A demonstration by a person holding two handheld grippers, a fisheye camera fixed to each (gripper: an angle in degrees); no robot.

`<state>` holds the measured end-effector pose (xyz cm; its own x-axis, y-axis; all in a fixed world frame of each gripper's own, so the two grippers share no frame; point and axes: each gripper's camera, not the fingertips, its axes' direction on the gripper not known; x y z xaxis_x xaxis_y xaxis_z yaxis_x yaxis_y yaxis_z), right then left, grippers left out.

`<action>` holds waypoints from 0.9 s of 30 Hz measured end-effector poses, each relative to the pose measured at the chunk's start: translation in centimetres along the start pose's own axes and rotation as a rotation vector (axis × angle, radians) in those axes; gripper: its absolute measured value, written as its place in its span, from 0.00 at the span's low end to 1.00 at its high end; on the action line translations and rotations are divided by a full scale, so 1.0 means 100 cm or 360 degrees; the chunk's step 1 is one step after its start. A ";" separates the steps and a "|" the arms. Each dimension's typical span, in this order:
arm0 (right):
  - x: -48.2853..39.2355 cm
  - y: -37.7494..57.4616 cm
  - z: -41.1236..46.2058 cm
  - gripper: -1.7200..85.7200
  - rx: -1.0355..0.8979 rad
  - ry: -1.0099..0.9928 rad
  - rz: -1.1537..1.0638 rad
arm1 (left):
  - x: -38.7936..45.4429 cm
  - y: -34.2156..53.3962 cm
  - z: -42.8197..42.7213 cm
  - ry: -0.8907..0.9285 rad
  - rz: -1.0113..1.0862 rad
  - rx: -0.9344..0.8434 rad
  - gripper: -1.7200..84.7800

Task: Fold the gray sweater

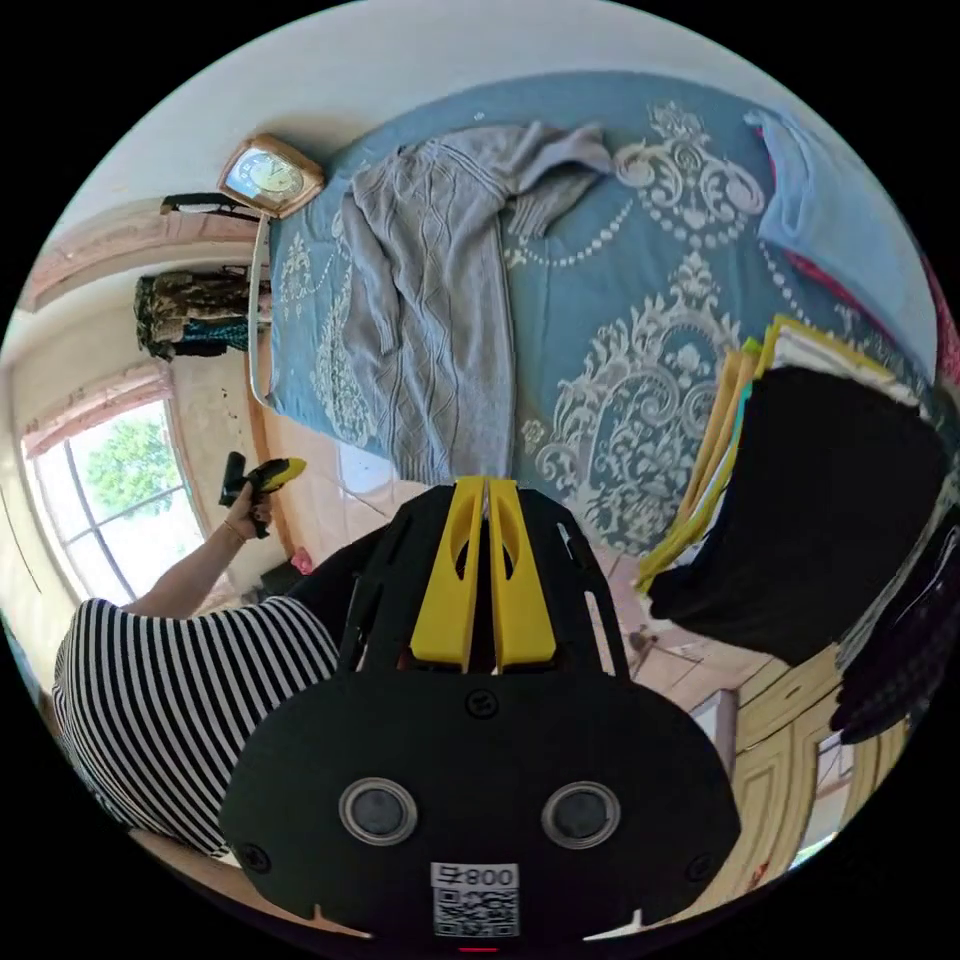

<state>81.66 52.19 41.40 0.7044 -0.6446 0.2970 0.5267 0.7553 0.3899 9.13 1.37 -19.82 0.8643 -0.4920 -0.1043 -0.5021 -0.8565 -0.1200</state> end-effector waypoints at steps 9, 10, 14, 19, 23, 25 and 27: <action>0.083 0.025 -0.013 0.02 -0.0094 -0.0452 0.0081 | 0.085 -0.010 -0.103 0.0018 0.0038 -0.0136 0.09; 0.085 0.017 -0.020 0.02 -0.0109 -0.0470 0.0033 | 0.103 -0.016 -0.126 0.0001 0.0092 -0.0107 0.09; 0.100 -0.003 -0.039 0.02 -0.0175 -0.0479 -0.0087 | 0.152 -0.032 -0.194 -0.0034 0.0219 -0.0052 0.10; 0.133 -0.004 -0.057 0.02 -0.0228 -0.0520 -0.0027 | 0.181 -0.059 -0.249 0.0015 0.0249 -0.0040 0.12; 0.170 -0.004 -0.071 0.02 -0.0236 -0.0509 0.0120 | 0.195 -0.096 -0.276 0.0068 0.0236 -0.0133 0.13; 0.185 -0.005 -0.075 0.02 -0.0224 -0.0522 0.0211 | 0.201 -0.115 -0.285 0.0063 0.0234 -0.0206 0.13; 0.198 -0.007 -0.078 0.02 -0.0205 -0.0544 0.0287 | 0.208 -0.134 -0.294 0.0039 0.0259 -0.0268 0.14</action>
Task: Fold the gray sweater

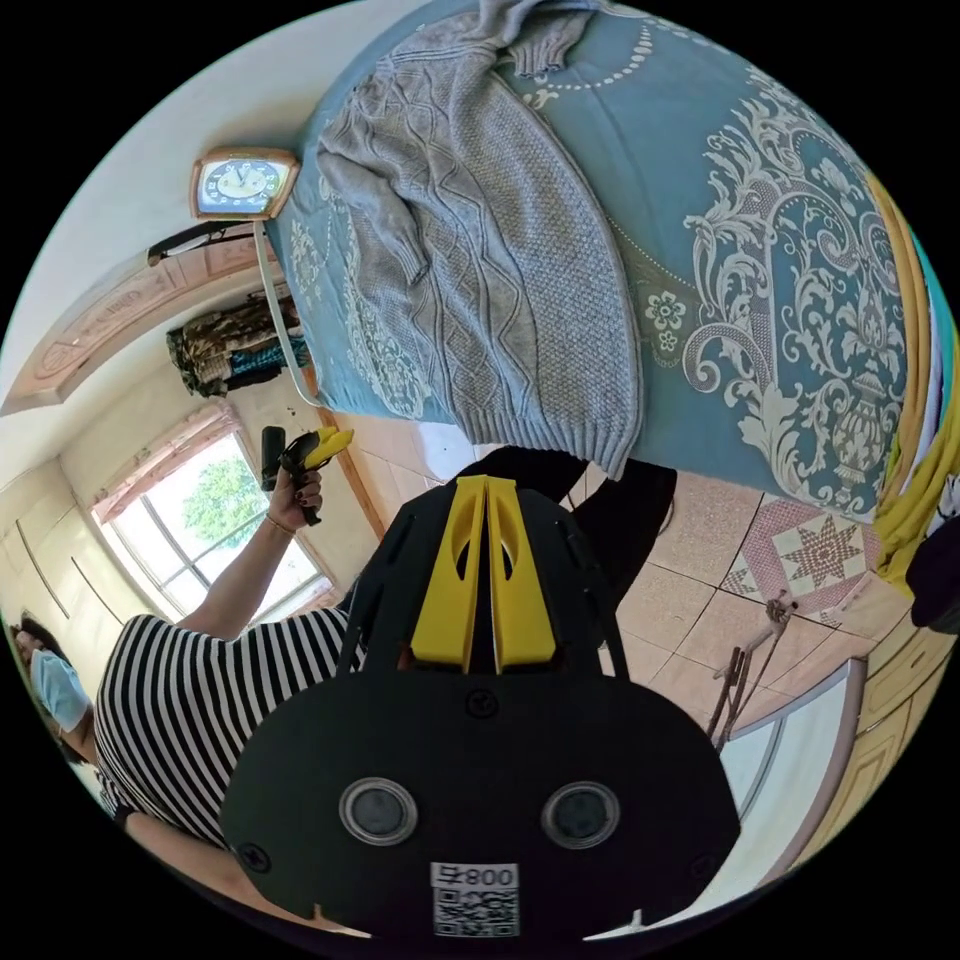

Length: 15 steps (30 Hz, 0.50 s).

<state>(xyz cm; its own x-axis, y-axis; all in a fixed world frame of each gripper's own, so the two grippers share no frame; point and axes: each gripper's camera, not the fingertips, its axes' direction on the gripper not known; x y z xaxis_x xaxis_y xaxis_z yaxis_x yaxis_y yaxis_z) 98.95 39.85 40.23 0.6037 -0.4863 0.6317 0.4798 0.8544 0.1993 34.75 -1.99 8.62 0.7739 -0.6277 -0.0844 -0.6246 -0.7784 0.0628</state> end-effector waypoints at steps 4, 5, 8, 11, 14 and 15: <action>0.017 -0.004 -0.012 0.03 0.0047 0.0014 0.0094 | 0.010 -0.039 -0.029 -0.0062 0.0029 -0.0074 0.15; 0.022 -0.003 -0.016 0.03 0.0052 0.0051 0.0113 | 0.013 -0.050 -0.039 -0.0082 0.0035 -0.0071 0.15; 0.042 0.002 -0.032 0.05 0.0089 0.0122 0.0179 | 0.026 -0.074 -0.057 -0.0156 0.0068 -0.0071 0.16; 0.069 0.006 -0.054 0.08 0.0169 0.0135 0.0256 | 0.042 -0.098 -0.070 -0.0245 0.0150 -0.0073 0.16; 0.099 0.003 -0.076 0.09 0.0224 0.0181 0.0295 | 0.057 -0.121 -0.074 -0.0339 0.0234 -0.0086 0.16; 0.105 0.001 -0.079 0.09 0.0228 0.0198 0.0297 | 0.059 -0.125 -0.075 -0.0359 0.0252 -0.0086 0.16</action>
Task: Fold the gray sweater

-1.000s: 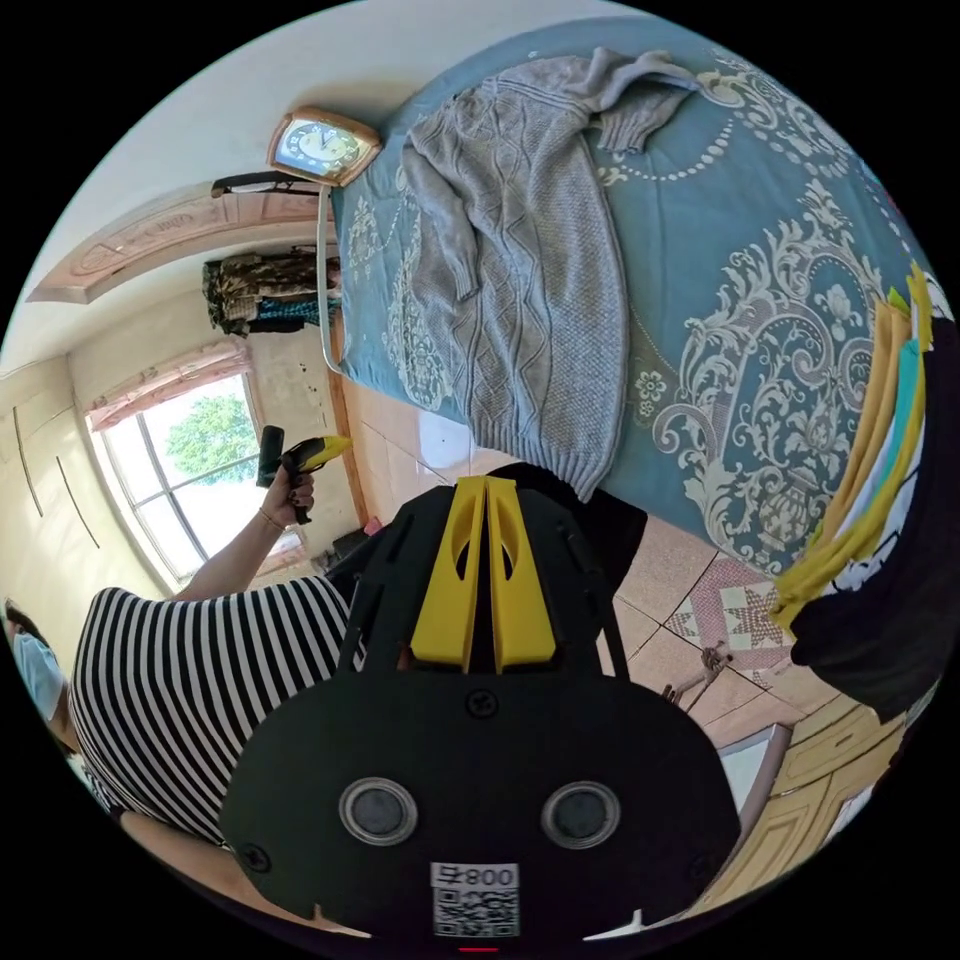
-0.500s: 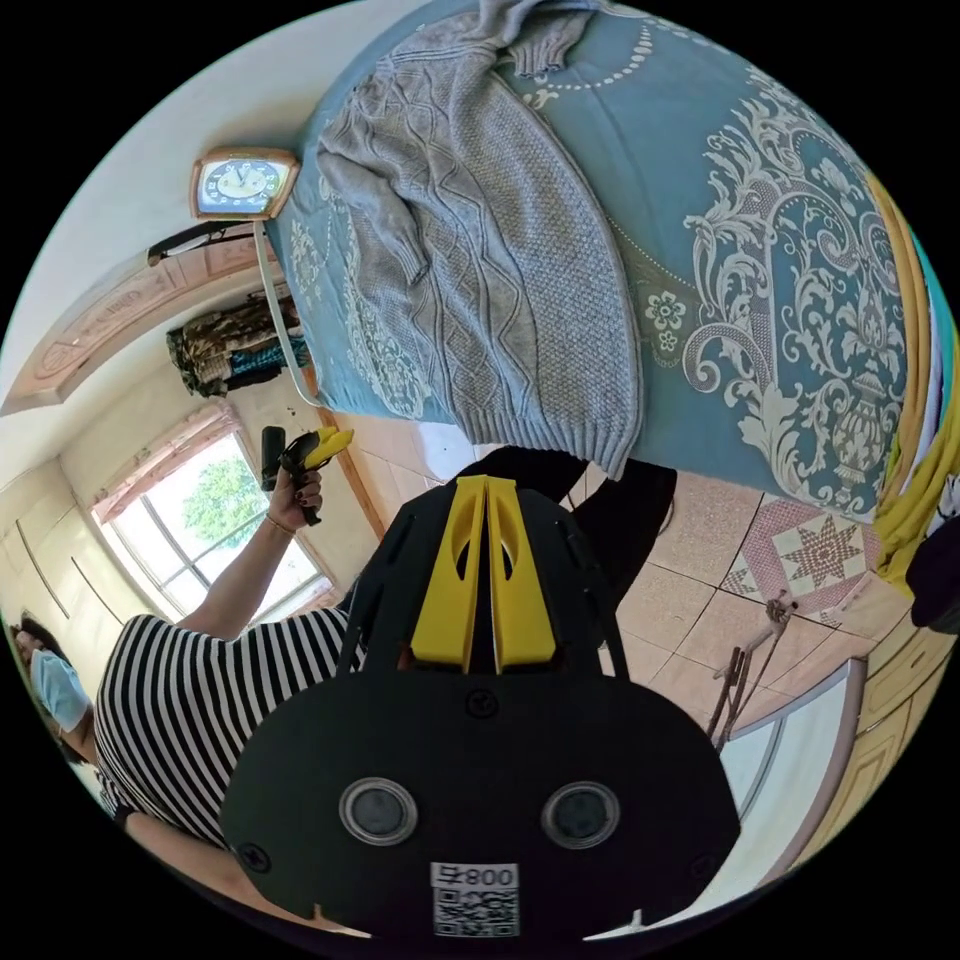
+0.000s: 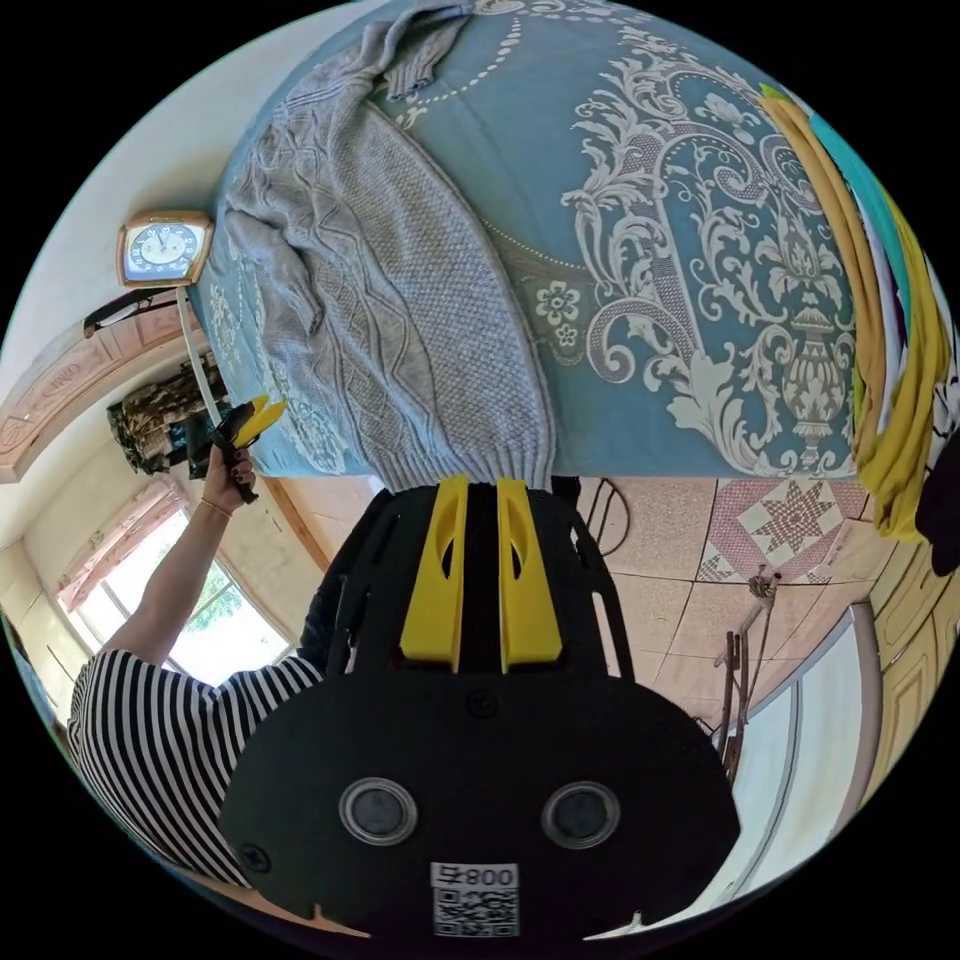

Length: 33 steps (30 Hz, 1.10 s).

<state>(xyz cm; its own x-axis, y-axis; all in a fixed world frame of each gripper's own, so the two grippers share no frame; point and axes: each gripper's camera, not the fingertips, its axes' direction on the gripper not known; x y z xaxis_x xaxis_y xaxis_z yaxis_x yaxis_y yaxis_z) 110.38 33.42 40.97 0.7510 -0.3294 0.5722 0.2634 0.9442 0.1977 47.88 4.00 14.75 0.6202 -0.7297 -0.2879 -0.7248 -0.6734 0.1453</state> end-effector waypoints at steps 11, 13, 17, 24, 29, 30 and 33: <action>0.099 -0.019 -0.013 0.10 0.0028 0.0147 -0.0087 | -0.004 -0.009 -0.005 -0.0136 0.0240 0.0091 0.12; 0.109 -0.017 -0.014 0.10 0.0054 0.0105 -0.0116 | -0.006 -0.001 -0.006 -0.0060 0.0295 0.0112 0.12; 0.128 -0.012 -0.019 0.09 0.0119 0.0147 -0.0178 | 0.000 0.014 0.007 -0.0056 0.0389 0.0133 0.09; 0.170 0.015 -0.049 0.06 0.0217 -0.0095 -0.0328 | -0.002 0.060 -0.004 0.0219 0.0521 0.0315 0.06; 0.171 0.054 -0.095 0.05 0.0280 -0.0356 -0.0574 | 0.020 0.123 -0.036 0.0288 0.0646 0.0448 0.06; 0.170 0.060 -0.102 0.05 0.0289 -0.0376 -0.0609 | 0.023 0.129 -0.040 0.0289 0.0664 0.0460 0.06; 0.165 0.090 -0.132 0.05 0.0308 -0.0484 -0.0775 | 0.039 0.162 -0.060 0.0250 0.0724 0.0531 0.06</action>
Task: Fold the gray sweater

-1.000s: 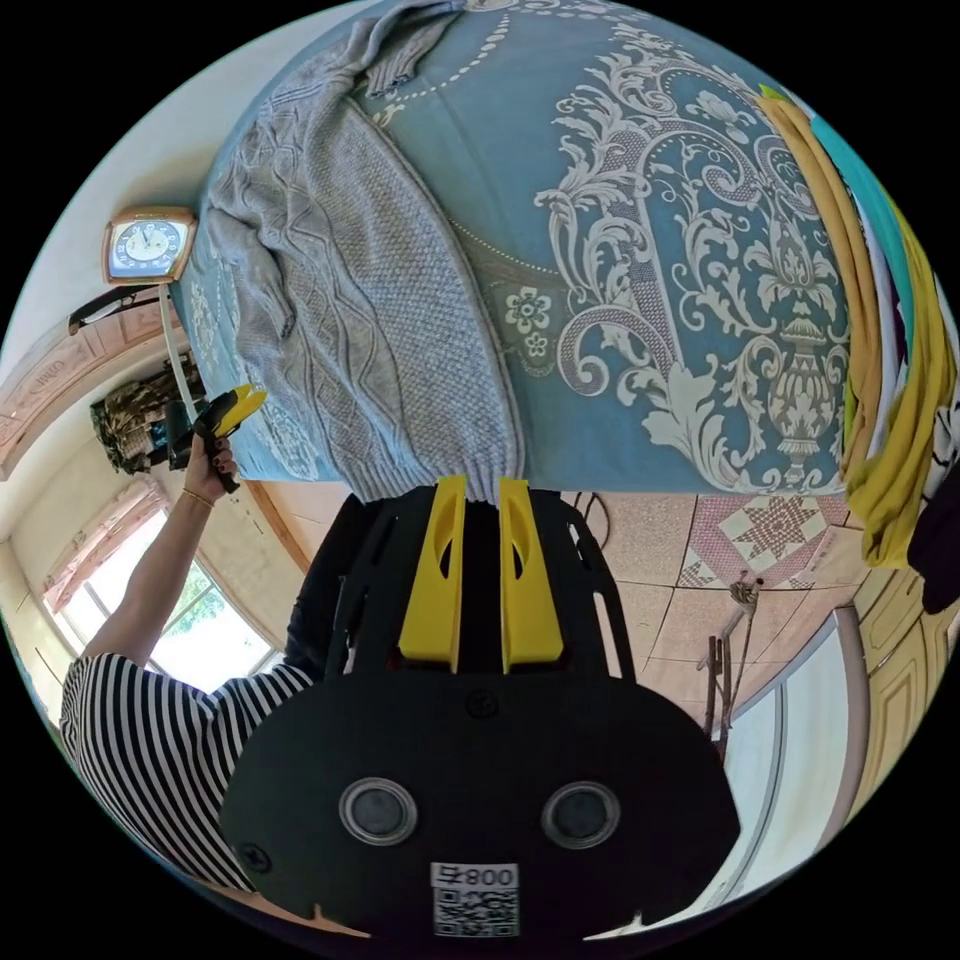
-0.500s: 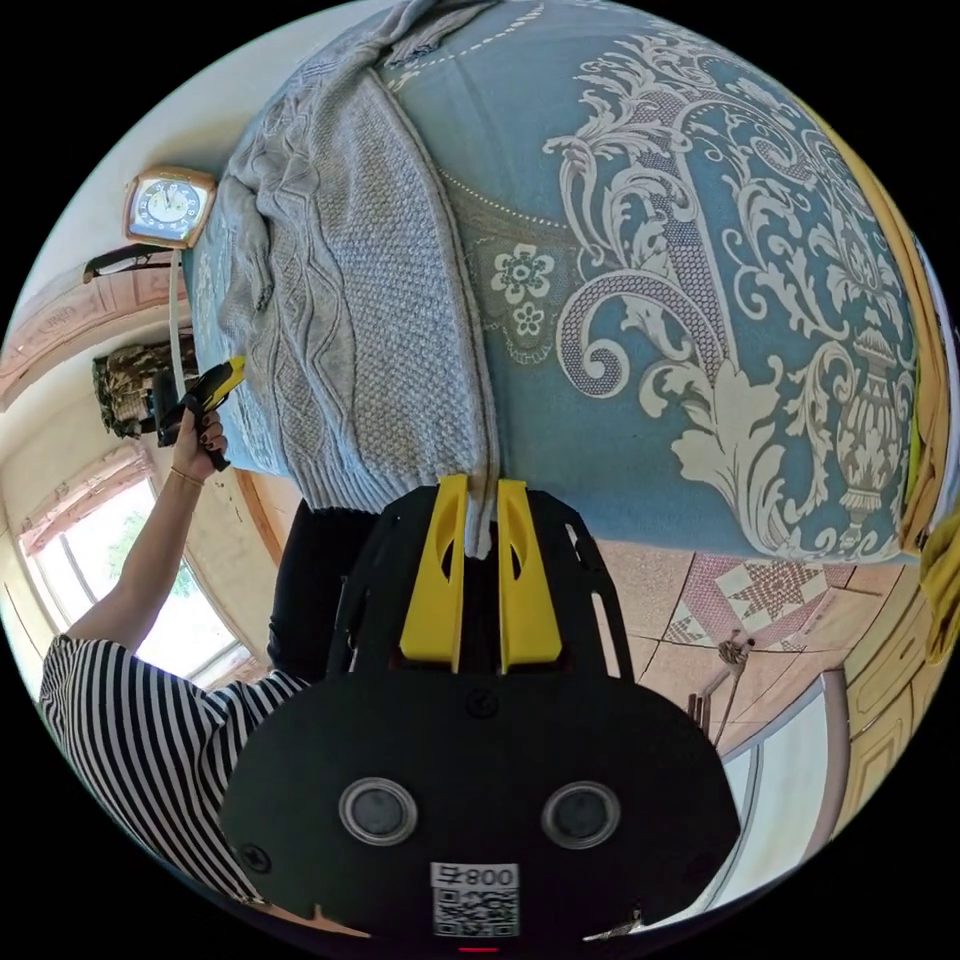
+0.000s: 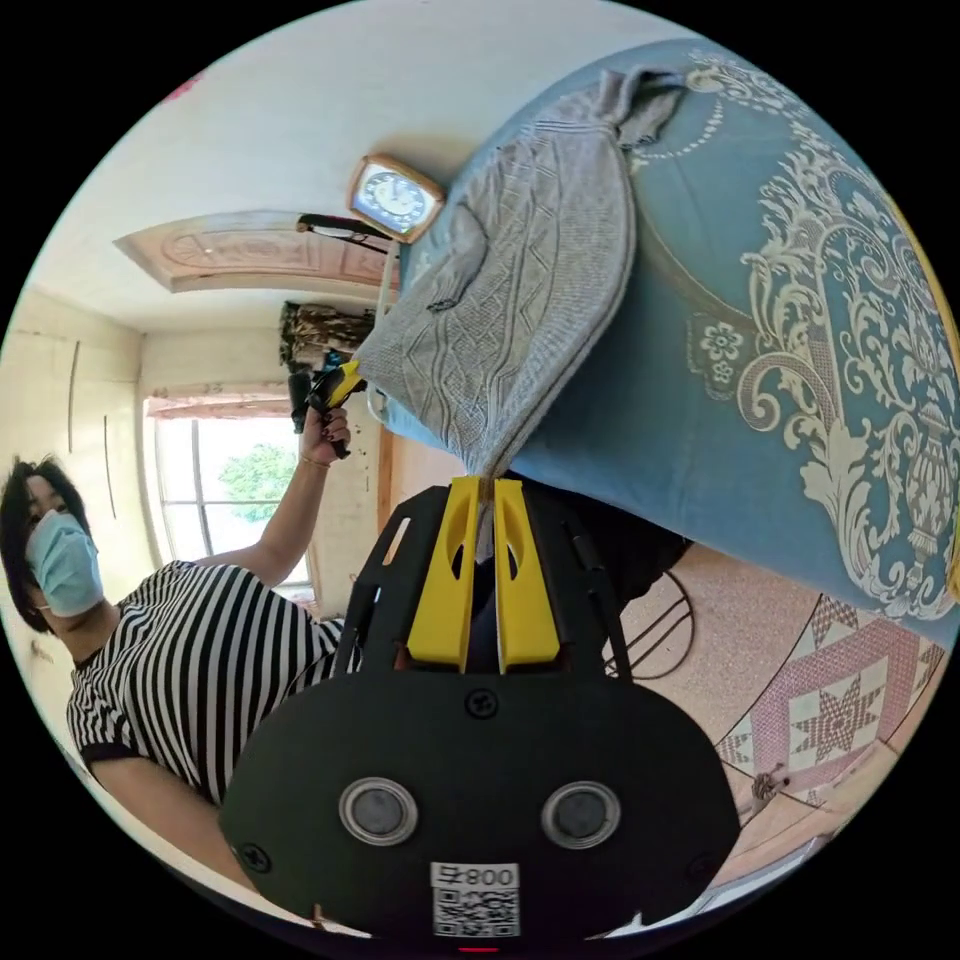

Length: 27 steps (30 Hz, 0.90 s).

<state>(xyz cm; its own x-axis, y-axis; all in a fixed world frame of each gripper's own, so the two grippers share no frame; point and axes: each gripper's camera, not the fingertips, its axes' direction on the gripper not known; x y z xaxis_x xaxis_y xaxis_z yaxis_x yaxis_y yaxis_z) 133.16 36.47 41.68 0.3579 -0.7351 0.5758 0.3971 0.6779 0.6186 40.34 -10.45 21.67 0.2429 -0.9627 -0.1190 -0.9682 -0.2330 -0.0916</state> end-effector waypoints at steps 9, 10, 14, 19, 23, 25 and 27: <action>-0.031 0.065 -0.036 0.04 -0.0089 -0.0095 -0.0201 | 0.038 0.062 -0.037 -0.0109 -0.0023 0.0125 0.06; -0.024 0.070 -0.032 0.04 -0.0125 -0.0036 -0.0174 | 0.034 0.072 -0.034 -0.0160 -0.0069 0.0131 0.06; 0.020 0.071 -0.021 0.03 -0.0185 -0.0022 0.0053 | -0.006 0.103 -0.003 -0.0308 -0.0401 0.0011 0.07; 0.035 0.079 -0.046 0.03 -0.0045 0.0056 0.0166 | 0.008 0.114 0.009 -0.0275 -0.0379 0.0190 0.11; 0.030 0.059 -0.059 0.03 0.0018 0.0035 0.0151 | 0.032 0.080 0.058 -0.0285 -0.0241 0.0024 0.13; 0.016 0.037 -0.056 0.04 0.0012 0.0067 0.0088 | 0.037 0.061 0.089 -0.0309 -0.0216 -0.0078 0.13; -0.003 0.007 -0.047 0.05 -0.0021 0.0113 -0.0003 | 0.037 0.044 0.120 -0.0322 -0.0228 -0.0163 0.14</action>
<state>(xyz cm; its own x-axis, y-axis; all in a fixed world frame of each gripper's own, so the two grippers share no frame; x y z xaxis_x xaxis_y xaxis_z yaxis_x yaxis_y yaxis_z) 137.27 37.16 39.41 0.4158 -0.7353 0.5353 0.4086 0.6768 0.6123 37.68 -13.39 9.01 0.3749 -0.8744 -0.3080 -0.9217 -0.3873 -0.0222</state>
